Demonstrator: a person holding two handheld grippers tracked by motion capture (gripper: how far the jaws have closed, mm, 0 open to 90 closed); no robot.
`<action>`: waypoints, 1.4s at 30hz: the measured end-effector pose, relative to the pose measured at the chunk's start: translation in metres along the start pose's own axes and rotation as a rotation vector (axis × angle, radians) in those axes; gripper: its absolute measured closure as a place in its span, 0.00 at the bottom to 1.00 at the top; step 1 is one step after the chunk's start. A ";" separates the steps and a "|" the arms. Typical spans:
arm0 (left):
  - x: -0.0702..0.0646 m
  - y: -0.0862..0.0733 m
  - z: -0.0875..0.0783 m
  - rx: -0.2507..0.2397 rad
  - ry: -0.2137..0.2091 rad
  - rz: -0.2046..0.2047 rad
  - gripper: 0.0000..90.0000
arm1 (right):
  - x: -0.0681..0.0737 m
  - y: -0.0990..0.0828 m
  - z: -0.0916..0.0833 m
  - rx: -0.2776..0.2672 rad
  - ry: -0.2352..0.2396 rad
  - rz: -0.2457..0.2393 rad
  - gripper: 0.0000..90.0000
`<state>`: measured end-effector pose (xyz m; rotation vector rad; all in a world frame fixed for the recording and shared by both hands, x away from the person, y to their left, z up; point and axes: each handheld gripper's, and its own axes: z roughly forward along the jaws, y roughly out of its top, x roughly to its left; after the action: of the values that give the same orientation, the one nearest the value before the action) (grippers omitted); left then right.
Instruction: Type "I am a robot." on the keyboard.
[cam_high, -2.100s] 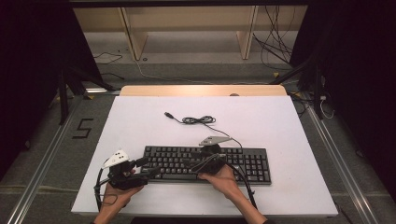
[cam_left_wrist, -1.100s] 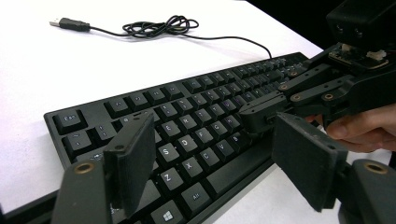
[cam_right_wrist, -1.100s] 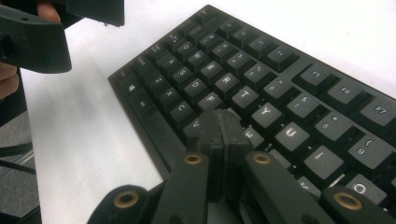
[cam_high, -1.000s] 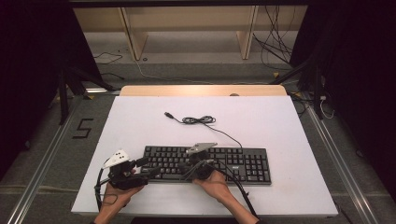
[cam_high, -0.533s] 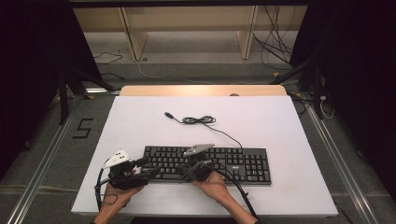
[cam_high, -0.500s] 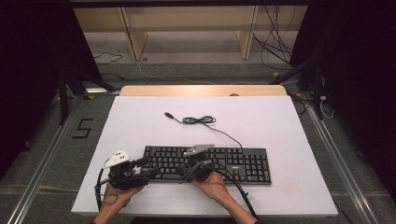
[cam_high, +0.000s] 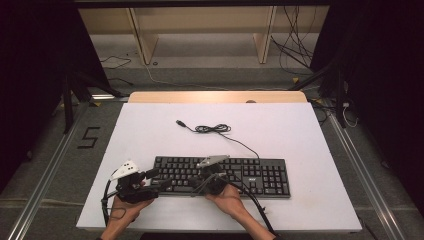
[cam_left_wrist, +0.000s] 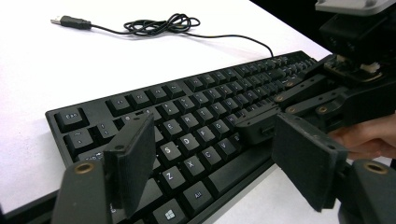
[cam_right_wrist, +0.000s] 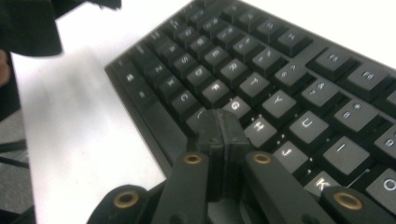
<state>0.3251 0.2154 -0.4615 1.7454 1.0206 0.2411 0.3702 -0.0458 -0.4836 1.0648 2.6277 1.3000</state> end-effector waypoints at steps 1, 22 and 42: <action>0.000 0.000 0.000 -0.002 0.000 -0.001 0.33 | 0.000 0.001 -0.001 -0.011 0.003 0.002 0.98; 0.000 0.000 0.000 -0.005 -0.002 -0.002 0.33 | -0.019 0.009 -0.028 -0.085 0.004 0.049 0.66; 0.000 0.000 0.000 -0.010 -0.009 0.002 0.30 | -0.037 0.009 -0.044 -0.089 -0.061 0.068 0.74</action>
<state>0.3252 0.2158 -0.4614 1.7367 1.0099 0.2391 0.3901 -0.0947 -0.4584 1.1705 2.4857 1.3602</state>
